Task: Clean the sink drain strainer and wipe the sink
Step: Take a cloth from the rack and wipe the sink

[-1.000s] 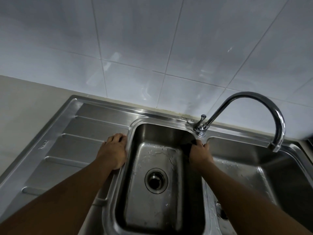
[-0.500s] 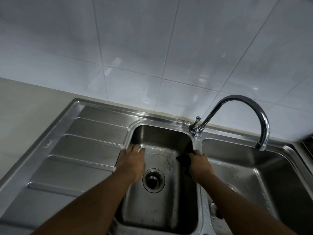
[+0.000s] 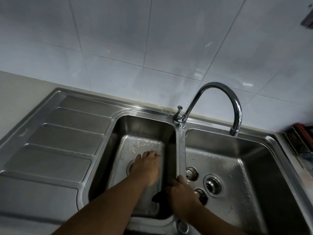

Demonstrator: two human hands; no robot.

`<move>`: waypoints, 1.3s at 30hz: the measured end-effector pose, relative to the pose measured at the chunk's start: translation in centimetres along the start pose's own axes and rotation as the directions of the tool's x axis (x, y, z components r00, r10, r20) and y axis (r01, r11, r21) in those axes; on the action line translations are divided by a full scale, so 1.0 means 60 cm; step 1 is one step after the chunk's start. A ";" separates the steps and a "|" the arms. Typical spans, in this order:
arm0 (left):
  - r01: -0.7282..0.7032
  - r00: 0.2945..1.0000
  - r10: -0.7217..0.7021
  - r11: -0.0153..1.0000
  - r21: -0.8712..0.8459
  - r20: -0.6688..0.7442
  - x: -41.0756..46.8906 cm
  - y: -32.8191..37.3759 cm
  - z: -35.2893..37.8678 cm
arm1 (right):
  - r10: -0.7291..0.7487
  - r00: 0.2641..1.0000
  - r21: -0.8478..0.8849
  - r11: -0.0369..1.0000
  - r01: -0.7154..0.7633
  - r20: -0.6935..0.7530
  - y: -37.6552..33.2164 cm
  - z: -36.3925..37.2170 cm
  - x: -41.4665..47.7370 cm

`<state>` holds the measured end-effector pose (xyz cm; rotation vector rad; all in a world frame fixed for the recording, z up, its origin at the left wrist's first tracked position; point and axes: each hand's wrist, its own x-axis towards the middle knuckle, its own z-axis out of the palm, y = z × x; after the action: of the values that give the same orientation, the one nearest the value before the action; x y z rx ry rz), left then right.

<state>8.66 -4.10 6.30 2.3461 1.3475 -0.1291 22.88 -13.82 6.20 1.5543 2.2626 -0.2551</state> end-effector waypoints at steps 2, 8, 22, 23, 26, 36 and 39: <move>0.003 1.000 -0.003 1.000 -0.004 0.016 -0.005 0.010 0.015 | 0.023 1.000 0.019 1.000 -0.023 -0.016 0.004 -0.003 -0.001; 0.026 1.000 -0.026 1.000 -0.004 0.010 -0.027 0.000 0.027 | 0.194 0.980 0.091 0.978 -0.189 -0.039 0.007 -0.018 0.015; 0.233 0.971 -0.231 0.972 0.027 -0.064 -0.166 -0.210 -0.031 | 0.105 0.977 0.425 0.888 -0.175 0.183 -0.093 -0.037 -0.005; 0.219 0.974 -0.219 0.976 -0.002 -0.063 -0.174 -0.213 -0.030 | 0.106 0.980 0.471 0.864 -0.175 0.169 -0.103 -0.038 -0.005; 0.178 0.980 -0.182 0.982 -0.055 -0.078 -0.196 -0.230 -0.027 | 0.102 0.990 0.603 0.785 -0.141 0.098 -0.138 -0.044 -0.008; 0.110 0.994 -0.111 0.990 -0.087 -0.014 -0.227 -0.272 -0.026 | 0.006 0.982 0.661 0.740 0.124 -0.190 -0.278 -0.071 0.057; 0.105 0.994 -0.104 0.991 -0.079 0.020 -0.224 -0.274 -0.034 | 0.033 0.974 0.688 0.713 0.134 -0.225 -0.302 -0.074 0.081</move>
<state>-12.51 -6.88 6.78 2.2049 1.4413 -0.1229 3.65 -14.79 7.05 1.9443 2.5384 -1.1347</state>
